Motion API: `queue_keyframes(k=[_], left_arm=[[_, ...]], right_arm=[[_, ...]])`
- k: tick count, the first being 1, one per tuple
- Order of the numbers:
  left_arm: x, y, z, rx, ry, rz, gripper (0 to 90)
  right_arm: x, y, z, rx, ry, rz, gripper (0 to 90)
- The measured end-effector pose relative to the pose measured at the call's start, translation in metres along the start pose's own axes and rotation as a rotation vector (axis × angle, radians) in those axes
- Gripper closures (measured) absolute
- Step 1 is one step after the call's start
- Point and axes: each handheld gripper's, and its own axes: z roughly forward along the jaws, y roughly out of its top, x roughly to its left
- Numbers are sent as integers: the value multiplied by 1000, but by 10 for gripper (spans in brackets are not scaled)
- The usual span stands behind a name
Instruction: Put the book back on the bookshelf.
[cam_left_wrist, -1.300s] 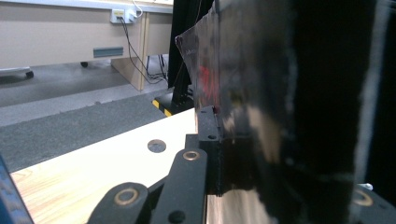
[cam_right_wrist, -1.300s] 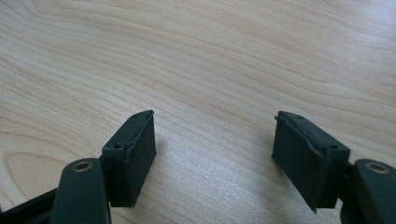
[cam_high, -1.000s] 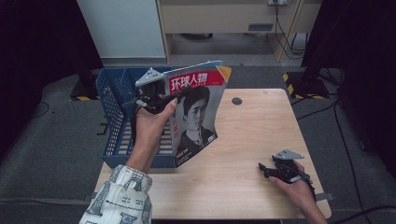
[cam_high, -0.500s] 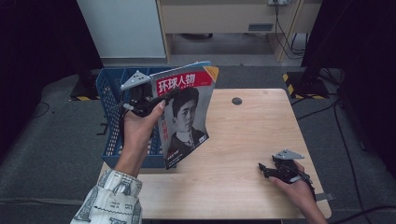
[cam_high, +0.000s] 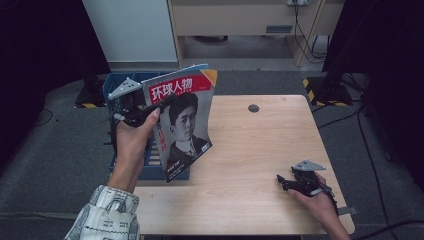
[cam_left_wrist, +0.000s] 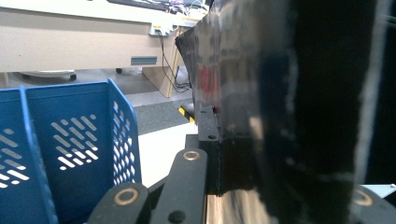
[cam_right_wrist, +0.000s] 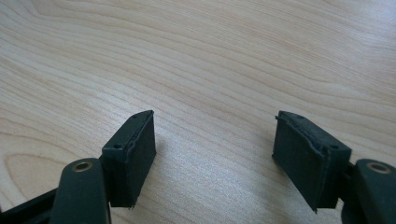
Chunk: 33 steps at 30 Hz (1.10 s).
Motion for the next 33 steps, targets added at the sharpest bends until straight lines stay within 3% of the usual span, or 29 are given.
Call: queue_keyframes(k=[16, 22, 33], left_arm=[[27, 5, -37, -18, 58, -13, 866], [37, 4, -44, -27, 77, -24, 866], [45, 4, -67, -42, 115, -26, 866]], right_arm=[[0, 0, 0, 1, 1, 5, 297], [1, 0, 0, 1, 2, 7, 297], [1, 0, 0, 1, 1, 7, 296]])
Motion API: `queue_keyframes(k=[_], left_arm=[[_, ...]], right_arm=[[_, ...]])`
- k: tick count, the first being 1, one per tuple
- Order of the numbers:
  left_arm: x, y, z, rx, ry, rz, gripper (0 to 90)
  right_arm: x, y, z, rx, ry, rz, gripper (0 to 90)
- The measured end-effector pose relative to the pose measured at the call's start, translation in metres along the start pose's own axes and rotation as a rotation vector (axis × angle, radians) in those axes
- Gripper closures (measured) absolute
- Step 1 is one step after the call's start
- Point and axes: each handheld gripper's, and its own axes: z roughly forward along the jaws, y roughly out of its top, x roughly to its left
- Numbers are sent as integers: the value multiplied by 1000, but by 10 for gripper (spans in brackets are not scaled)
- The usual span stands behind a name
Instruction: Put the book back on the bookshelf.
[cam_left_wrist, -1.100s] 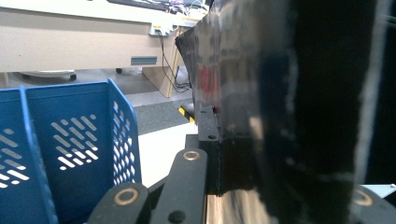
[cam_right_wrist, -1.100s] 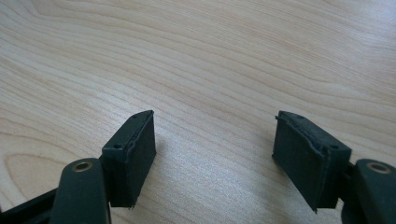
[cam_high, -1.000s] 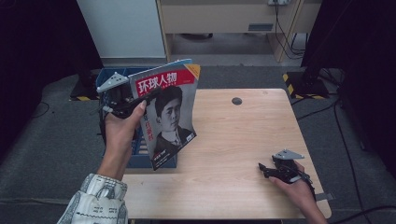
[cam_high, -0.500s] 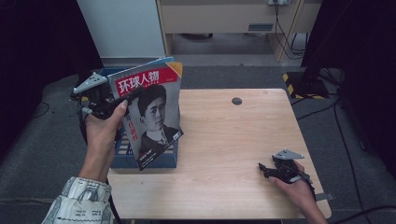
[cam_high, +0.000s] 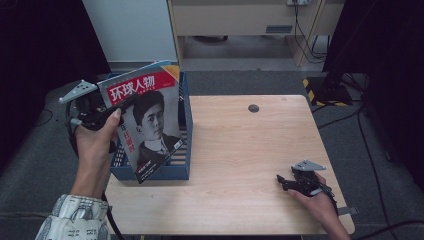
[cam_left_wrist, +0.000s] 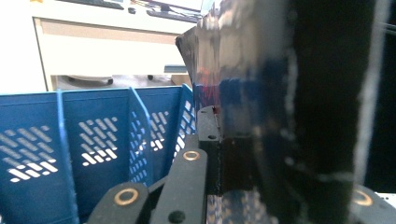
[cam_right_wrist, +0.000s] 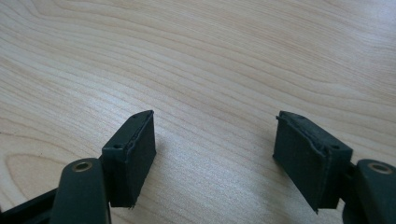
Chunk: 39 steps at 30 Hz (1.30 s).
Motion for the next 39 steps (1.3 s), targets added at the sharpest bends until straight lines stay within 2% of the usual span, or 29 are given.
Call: queue_keyframes(k=[9, 15, 19, 29, 39], left_arm=[[14, 0, -16, -13, 39, -7, 866], [20, -2, -21, 0, 65, 1, 866], [25, -2, -24, -8, 73, -13, 866], [30, 1, -32, -22, 91, -17, 866], [37, 0, -31, -31, 103, -33, 865]], right_arm=[[0, 0, 0, 1, 1, -1, 295], [0, 0, 0, 1, 1, -2, 295], [0, 0, 0, 1, 0, -3, 295], [0, 0, 0, 2, 1, -2, 295], [0, 0, 0, 2, 1, -2, 295]])
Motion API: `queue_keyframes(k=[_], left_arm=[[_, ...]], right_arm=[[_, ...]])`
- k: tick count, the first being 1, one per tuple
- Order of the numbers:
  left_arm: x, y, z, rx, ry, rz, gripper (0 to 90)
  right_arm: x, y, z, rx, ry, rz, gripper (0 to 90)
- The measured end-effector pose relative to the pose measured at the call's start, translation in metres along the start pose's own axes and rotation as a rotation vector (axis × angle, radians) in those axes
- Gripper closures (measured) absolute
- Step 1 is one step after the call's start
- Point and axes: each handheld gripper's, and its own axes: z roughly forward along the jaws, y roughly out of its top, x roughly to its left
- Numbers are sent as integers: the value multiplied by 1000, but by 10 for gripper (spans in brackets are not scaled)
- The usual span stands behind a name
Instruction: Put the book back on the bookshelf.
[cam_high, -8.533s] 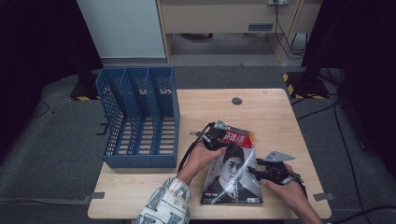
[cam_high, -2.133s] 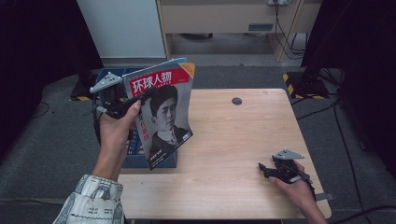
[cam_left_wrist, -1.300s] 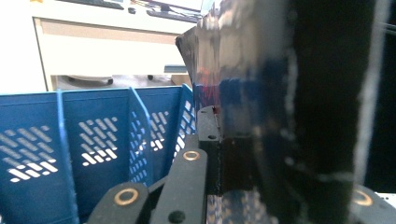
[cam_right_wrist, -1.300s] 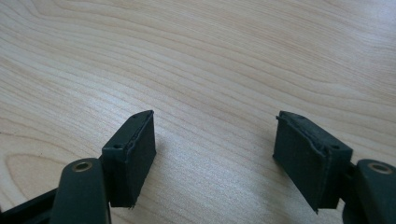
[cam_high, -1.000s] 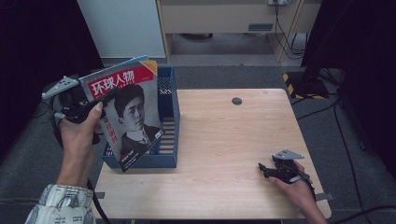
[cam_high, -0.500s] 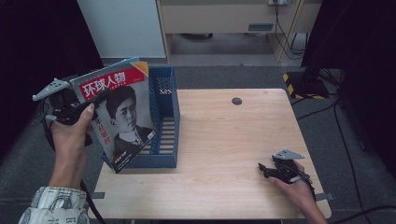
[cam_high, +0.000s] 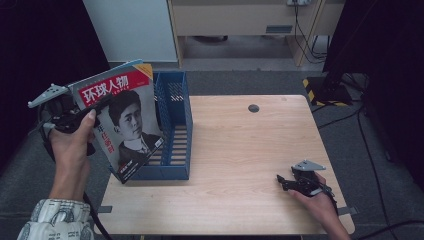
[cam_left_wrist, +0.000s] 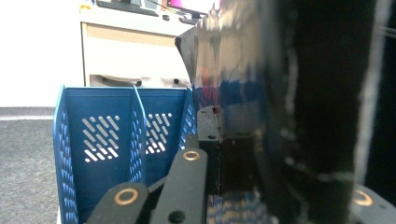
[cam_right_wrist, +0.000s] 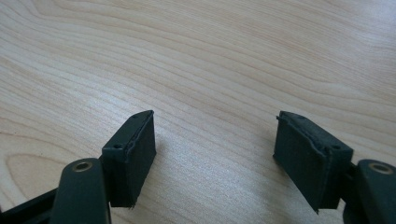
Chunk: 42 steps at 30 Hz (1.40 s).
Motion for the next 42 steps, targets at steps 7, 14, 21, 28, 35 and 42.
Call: queue_keyframes(k=[7, 14, 21, 28, 35, 42], left_arm=[[5, 0, -3, -11, 15, -13, 865], [13, -1, -13, -23, 31, -23, 865], [21, -2, -26, -14, 57, -14, 865], [31, -1, -36, -26, 74, -16, 865], [41, -2, -44, -41, 87, -22, 865], [52, -4, -44, -44, 105, -41, 865]], right_arm=[[0, 0, 0, 0, 0, 0, 295], [0, 0, 0, 0, -1, -1, 295], [0, 0, 0, 0, -3, 0, 295], [0, 0, 0, 0, -3, 1, 295], [0, 0, 0, 0, -2, 1, 295], [0, 0, 0, 0, -3, 1, 295]])
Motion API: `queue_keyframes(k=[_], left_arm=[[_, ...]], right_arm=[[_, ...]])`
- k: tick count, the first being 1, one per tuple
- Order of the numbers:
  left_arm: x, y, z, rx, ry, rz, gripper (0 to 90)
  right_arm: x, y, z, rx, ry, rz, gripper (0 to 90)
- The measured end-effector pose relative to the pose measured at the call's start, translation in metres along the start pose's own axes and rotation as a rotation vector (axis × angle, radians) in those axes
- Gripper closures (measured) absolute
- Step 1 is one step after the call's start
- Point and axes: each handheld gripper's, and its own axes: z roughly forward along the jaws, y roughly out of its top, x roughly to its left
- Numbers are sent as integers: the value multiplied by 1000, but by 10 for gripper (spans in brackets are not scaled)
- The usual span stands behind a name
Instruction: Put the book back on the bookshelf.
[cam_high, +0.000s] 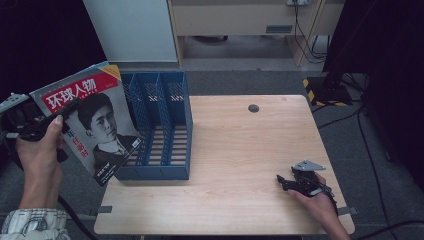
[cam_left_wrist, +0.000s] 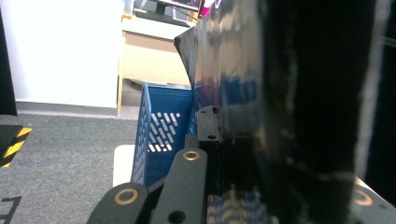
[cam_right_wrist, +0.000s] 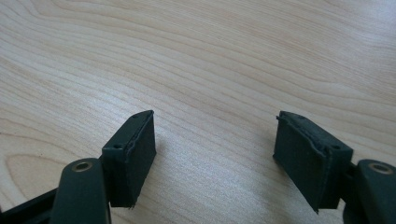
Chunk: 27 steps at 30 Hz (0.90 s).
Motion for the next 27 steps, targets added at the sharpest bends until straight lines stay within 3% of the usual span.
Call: queue_keyframes(k=[5, 18, 27], left_arm=[[7, 1, 1, 0, 18, 19, 866], [27, 6, -6, -68, 26, -10, 865], [28, 1, 6, -46, 39, 7, 865]], right_arm=[[0, 0, 0, 0, 0, 0, 295], [0, 0, 0, 0, -1, 1, 295], [0, 0, 0, -1, -2, 1, 295]])
